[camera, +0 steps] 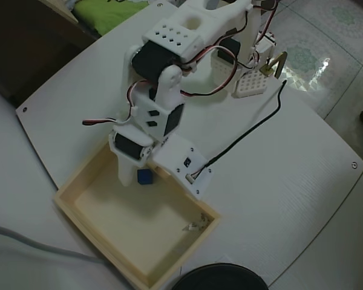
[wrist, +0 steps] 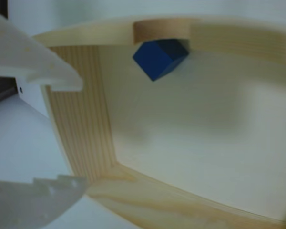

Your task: Pick up the small blue cube and put it into the box

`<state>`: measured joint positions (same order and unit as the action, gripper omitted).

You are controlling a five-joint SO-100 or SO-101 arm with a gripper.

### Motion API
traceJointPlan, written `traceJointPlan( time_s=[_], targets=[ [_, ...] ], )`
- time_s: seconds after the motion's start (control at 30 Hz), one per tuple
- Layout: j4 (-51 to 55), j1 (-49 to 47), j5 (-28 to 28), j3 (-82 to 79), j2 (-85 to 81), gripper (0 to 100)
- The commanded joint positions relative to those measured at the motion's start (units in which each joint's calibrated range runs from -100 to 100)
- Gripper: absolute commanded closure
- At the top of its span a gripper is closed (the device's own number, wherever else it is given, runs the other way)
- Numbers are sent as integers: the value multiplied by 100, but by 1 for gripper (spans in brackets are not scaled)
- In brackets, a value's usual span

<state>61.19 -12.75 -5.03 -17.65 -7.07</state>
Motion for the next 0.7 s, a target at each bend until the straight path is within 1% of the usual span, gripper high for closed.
traceJointPlan(
  time_s=[0.0,0.13,0.27,0.47,0.67],
  targets=[
    [74,70,-20,100,-248,83],
    [108,62,-5,127,-367,83],
    [142,47,16,172,-849,83],
    [338,47,32,63,-2083,83],
    [278,40,32,-833,-3647,83]
  ],
)
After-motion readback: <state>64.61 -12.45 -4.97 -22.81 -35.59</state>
